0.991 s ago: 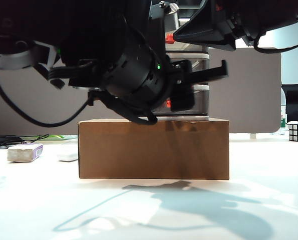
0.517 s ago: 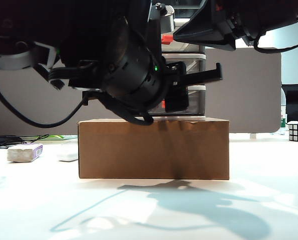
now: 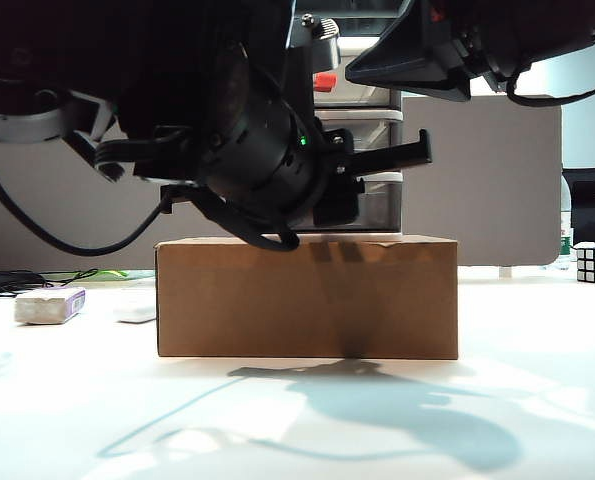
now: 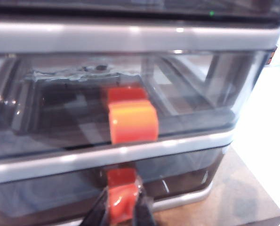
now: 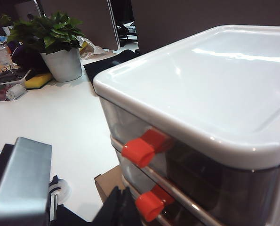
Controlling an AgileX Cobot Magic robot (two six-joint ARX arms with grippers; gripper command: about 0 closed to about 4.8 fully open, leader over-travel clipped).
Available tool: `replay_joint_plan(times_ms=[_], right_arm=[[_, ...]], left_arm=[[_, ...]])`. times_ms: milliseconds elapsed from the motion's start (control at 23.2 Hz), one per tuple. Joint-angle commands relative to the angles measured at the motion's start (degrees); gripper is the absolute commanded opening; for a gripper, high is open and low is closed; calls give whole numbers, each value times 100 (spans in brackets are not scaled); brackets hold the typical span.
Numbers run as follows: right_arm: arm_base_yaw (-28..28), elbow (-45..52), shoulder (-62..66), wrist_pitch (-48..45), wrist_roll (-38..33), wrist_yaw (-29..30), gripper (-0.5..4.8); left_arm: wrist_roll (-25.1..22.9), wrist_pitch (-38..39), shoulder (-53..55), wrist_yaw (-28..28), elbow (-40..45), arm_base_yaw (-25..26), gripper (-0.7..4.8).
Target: Open the third layer of the drawer on the table, pick up the transparent tape on the table and put it in, and finally close the drawer.
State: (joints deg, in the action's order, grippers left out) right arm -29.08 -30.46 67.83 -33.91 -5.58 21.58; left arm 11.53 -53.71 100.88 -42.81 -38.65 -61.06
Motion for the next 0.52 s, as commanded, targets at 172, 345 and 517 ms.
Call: replay_joint_plan(times_ms=[172,345,517], right_arm=[[0,-26,-28,-61,2,26,-5],[0,-26,-28,-61,4,26,-5],[0,-26,-28,-63,116,20,-5]], left_arm=[[9,-13,-11,66,-44,81,46],[9,7,-11,61,-44,81,-6],[9,94,-11,61,-44,63,-6]])
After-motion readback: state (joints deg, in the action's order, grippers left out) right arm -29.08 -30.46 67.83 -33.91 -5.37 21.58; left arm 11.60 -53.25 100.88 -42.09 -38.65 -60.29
